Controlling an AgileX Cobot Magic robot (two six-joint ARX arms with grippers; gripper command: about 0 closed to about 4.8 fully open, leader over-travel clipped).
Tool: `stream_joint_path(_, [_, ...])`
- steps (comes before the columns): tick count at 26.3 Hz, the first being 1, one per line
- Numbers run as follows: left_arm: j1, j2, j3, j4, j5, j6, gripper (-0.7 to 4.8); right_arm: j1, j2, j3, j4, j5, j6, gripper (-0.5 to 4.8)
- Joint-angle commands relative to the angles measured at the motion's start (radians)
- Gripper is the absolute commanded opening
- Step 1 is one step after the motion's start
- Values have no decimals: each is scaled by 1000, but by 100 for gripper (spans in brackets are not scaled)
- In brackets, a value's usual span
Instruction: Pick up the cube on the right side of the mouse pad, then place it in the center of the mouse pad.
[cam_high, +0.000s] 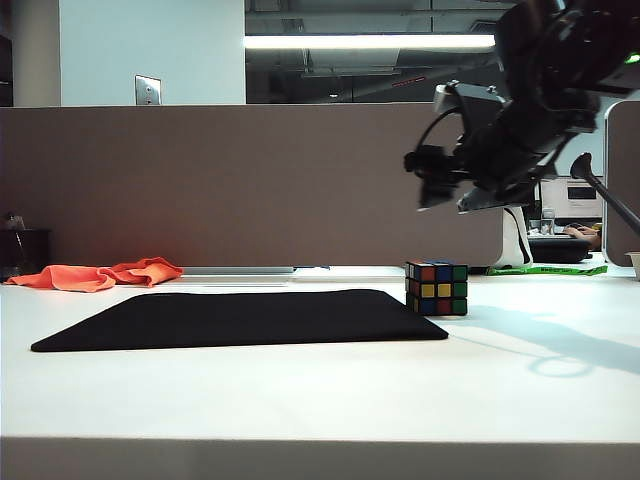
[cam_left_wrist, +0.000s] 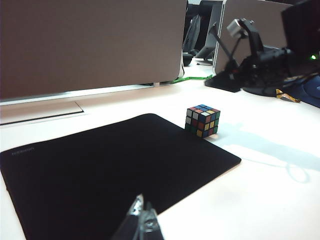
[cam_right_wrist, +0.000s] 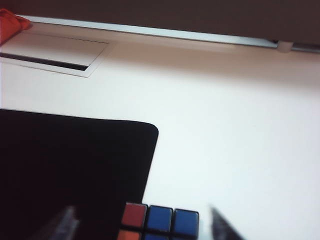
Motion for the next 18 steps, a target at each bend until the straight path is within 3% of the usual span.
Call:
stream_joint_path(1, [0,1,3,-3,2,-2,-6,1,29,45,-57,11,23,447])
stream_joint_path(2, [0,1,3,-6,3,-2,-6,1,44,56,-68,7,23,473])
stream_joint_path(5, [0,1,3,-5,3,-2,-6,1,64,60,-90,9,23,479])
stream_joint_path(18, [0,1,3,-6,3,-2,-6,1,150,71,-65,8,33,479])
